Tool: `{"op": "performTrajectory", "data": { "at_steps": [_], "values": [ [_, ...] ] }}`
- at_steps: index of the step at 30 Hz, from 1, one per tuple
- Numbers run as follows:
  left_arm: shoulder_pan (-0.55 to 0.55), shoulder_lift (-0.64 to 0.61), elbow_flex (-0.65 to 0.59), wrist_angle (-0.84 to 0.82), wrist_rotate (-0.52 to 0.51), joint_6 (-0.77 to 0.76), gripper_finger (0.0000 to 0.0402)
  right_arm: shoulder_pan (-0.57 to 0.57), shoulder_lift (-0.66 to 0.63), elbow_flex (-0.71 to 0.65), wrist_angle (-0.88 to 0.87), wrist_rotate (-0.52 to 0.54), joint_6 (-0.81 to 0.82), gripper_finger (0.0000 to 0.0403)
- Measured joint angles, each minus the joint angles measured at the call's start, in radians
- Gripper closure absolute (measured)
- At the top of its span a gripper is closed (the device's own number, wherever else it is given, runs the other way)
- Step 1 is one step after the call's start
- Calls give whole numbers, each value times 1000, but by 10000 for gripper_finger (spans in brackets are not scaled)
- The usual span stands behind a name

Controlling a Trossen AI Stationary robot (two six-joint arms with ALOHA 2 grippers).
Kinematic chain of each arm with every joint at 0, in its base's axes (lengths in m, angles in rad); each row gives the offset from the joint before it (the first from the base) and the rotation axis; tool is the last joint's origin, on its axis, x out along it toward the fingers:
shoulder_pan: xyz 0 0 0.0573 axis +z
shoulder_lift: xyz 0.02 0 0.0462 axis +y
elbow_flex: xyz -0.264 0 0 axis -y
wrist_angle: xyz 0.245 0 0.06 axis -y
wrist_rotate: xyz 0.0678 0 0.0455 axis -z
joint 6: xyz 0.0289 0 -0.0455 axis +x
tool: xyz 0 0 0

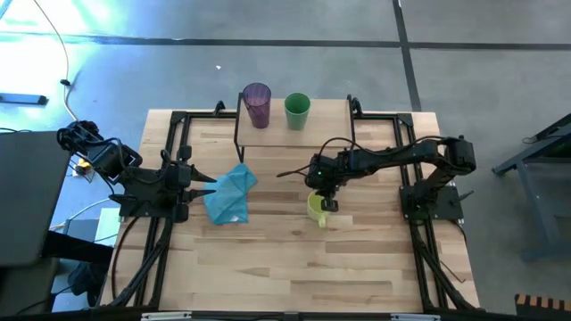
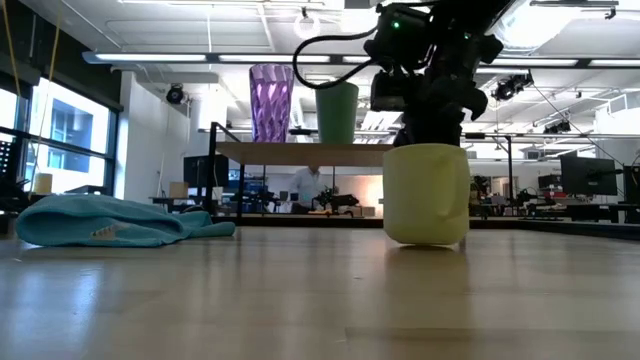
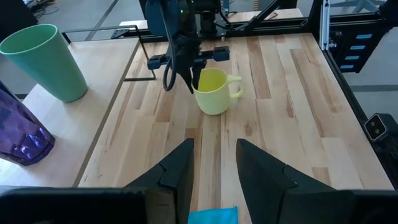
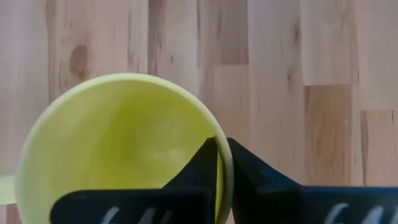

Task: Stack small to large cups/mugs on shelf
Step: Put the yellow mug on the shelf

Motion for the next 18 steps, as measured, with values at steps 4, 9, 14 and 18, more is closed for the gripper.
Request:
{"op": "performTrajectory", "data": {
  "at_steps": [4, 9, 14, 18],
  "values": [
    [0, 0, 0, 0, 0, 0, 293, 0, 0, 16, -42, 8, 1, 399],
    [0, 0, 0, 0, 0, 5, 293, 0, 0, 73, -121, 28, -2, 400],
    [0, 0, 0, 0, 2, 5, 293, 0, 0, 146, -210, 29, -4, 401],
    [0, 0, 0, 0, 30, 8, 293, 0, 0, 206, -288, 29, -5, 402]
  ]
}}
